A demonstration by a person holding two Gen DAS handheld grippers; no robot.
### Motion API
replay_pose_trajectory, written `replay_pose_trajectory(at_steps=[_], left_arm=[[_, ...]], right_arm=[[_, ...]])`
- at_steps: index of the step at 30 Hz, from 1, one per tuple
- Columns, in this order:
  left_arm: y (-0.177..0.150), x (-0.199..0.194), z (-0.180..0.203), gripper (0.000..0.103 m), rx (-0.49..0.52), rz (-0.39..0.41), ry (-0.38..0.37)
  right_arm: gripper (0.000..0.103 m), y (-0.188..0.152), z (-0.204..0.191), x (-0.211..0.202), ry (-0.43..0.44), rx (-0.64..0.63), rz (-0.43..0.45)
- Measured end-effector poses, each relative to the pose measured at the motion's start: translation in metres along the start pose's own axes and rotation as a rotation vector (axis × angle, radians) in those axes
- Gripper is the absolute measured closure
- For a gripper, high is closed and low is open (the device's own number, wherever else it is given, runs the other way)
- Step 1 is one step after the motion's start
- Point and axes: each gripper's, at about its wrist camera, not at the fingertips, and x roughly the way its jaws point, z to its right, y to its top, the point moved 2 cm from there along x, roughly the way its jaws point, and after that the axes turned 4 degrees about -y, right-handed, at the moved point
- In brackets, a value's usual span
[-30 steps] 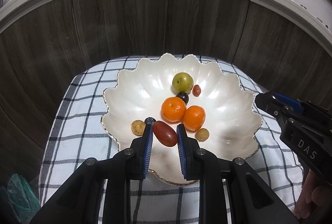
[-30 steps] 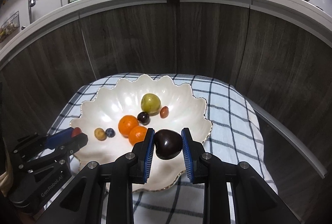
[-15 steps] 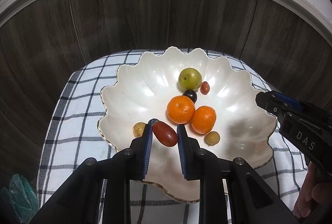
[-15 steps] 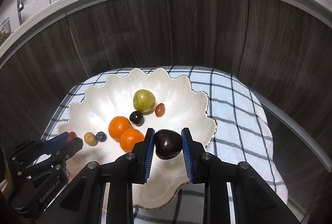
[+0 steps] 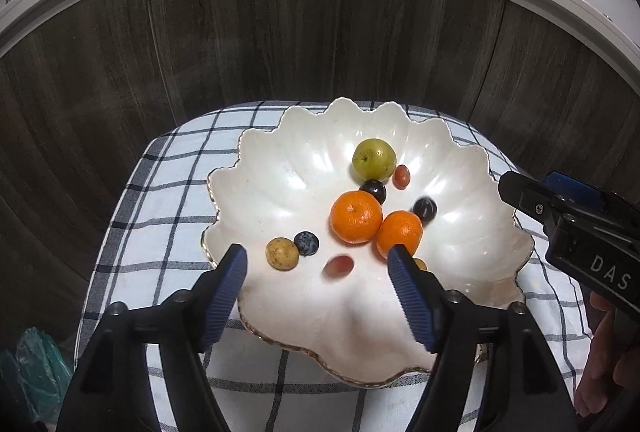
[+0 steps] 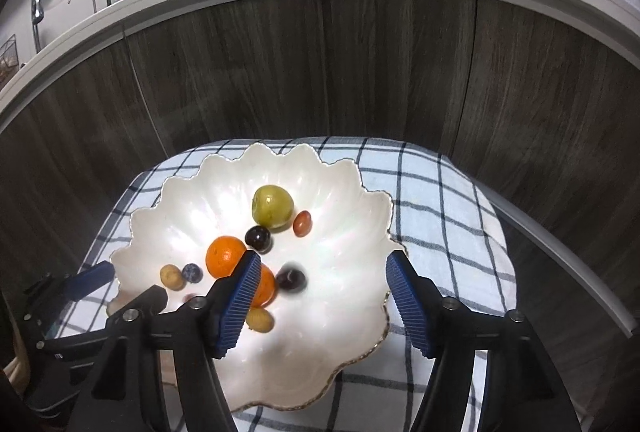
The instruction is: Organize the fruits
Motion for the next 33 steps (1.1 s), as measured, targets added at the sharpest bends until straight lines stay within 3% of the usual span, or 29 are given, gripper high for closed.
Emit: replay_pose_trajectory(at_steps=[3,33], left_arm=[[0.001,-0.006,-0.001,0.022,0.000,0.014,0.012],[-0.012,-0.086,-0.009,0.018,0.003,0.129,0.016]], right_arm=[[0.029,0.001,-0.001,-0.004,-0.007,-0.003,0.004],[0.028,-0.019,-0.018,-0.082,-0.023,-0.016,0.083]])
